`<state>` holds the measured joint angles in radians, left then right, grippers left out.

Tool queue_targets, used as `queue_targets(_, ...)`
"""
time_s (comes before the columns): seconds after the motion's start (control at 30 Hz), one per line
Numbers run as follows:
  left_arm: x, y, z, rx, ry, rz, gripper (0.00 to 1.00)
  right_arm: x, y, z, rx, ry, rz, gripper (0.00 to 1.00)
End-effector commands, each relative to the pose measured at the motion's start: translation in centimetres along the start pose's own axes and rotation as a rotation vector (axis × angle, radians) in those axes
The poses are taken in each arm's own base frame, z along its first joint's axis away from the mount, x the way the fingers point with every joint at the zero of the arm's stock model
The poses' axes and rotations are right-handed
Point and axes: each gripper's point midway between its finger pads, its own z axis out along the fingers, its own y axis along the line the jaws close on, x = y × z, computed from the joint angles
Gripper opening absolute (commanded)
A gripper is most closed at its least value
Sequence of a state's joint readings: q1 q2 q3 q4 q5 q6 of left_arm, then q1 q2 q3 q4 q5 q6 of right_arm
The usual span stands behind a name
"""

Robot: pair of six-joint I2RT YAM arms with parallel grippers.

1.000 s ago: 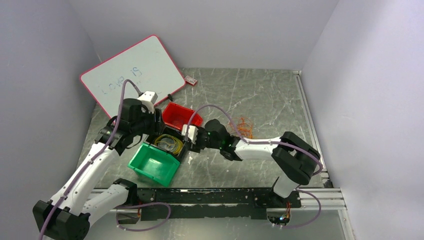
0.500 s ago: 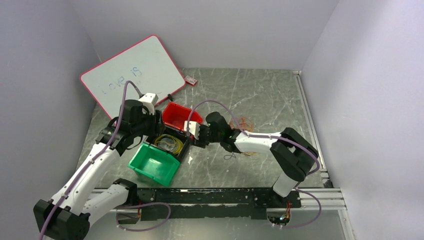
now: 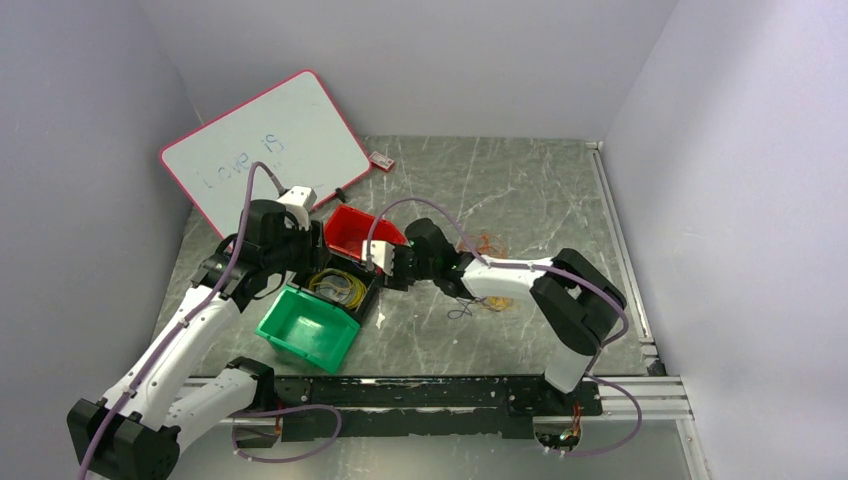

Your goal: Untangle the cables

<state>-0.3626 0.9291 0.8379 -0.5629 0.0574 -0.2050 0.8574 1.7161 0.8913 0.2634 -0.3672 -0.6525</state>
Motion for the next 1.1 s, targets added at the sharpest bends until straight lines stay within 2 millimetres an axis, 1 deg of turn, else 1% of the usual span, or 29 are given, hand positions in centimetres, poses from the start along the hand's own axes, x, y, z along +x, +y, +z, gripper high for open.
queue_targets(0.0,-0.5,0.3,0.1,-0.005,-0.026,0.003,0.56,0.1,-0.8,0.5,-0.006,0.009,-0.031,0.53)
queue_targets(0.1,-0.4,0.3,0.1,-0.005,-0.026,0.004,0.57,0.5,-0.6,0.7,-0.028,0.027,-0.028,0.51)
queue_targets(0.23,-0.4,0.3,0.2,-0.008,-0.025,0.003,0.57,1.2,-0.1,0.7,-0.054,0.053,-0.021,0.46)
queue_targets(0.37,-0.4,0.3,0.2,-0.007,-0.024,0.004,0.56,1.6,0.1,0.8,-0.065,0.064,-0.013,0.37)
queue_targets(0.4,-0.4,0.3,0.2,-0.008,-0.025,0.004,0.56,1.5,0.0,0.8,-0.066,0.063,-0.012,0.32)
queue_targets(0.5,-0.4,0.3,0.1,-0.008,-0.026,0.003,0.56,1.5,-0.1,0.8,-0.067,0.062,-0.005,0.25)
queue_targets(0.73,-0.5,0.4,0.1,-0.012,-0.029,0.002,0.56,0.9,-1.1,0.7,-0.035,0.049,0.007,0.05)
queue_targets(0.93,-0.5,0.5,0.0,-0.016,-0.033,0.003,0.56,-0.9,-2.3,-0.1,0.006,-0.009,0.018,0.01)
queue_targets(1.07,-0.5,0.5,0.0,-0.017,-0.035,0.001,0.56,-1.3,-3.5,-0.2,0.030,-0.029,0.054,0.00)
